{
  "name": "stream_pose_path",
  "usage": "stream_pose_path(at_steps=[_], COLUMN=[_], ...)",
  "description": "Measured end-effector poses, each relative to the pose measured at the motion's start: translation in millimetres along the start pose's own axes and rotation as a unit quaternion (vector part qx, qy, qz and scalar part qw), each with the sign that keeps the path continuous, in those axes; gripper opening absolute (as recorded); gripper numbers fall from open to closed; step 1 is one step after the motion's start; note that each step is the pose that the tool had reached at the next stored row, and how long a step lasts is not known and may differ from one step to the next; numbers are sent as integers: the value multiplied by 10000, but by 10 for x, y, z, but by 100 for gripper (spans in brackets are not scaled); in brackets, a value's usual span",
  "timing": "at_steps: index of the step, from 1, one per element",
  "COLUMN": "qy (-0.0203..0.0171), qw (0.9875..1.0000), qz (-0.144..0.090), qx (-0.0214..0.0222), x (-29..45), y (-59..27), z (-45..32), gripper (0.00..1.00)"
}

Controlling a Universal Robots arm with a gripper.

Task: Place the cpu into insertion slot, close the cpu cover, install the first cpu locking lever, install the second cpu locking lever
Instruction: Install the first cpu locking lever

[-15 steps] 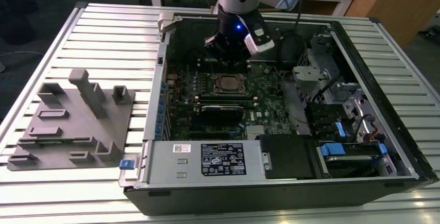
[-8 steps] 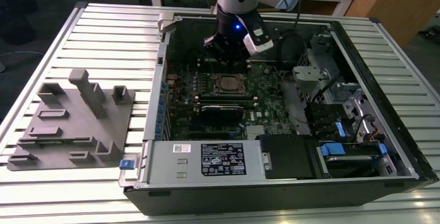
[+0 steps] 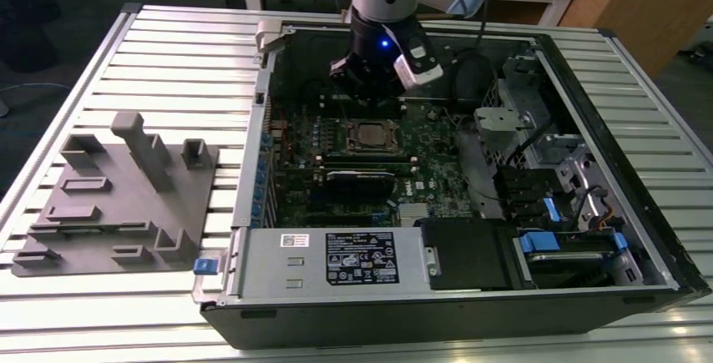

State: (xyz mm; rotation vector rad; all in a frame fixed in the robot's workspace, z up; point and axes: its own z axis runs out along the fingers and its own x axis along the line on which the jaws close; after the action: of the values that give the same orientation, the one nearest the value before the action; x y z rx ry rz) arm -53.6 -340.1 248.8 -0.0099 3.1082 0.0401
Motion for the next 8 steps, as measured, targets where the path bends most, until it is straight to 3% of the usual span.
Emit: stream_pose_path(at_steps=[8], qy=[-1], qw=[10000], qz=[-1], qx=[0], x=[96], y=[1], z=[-2], gripper=[11])
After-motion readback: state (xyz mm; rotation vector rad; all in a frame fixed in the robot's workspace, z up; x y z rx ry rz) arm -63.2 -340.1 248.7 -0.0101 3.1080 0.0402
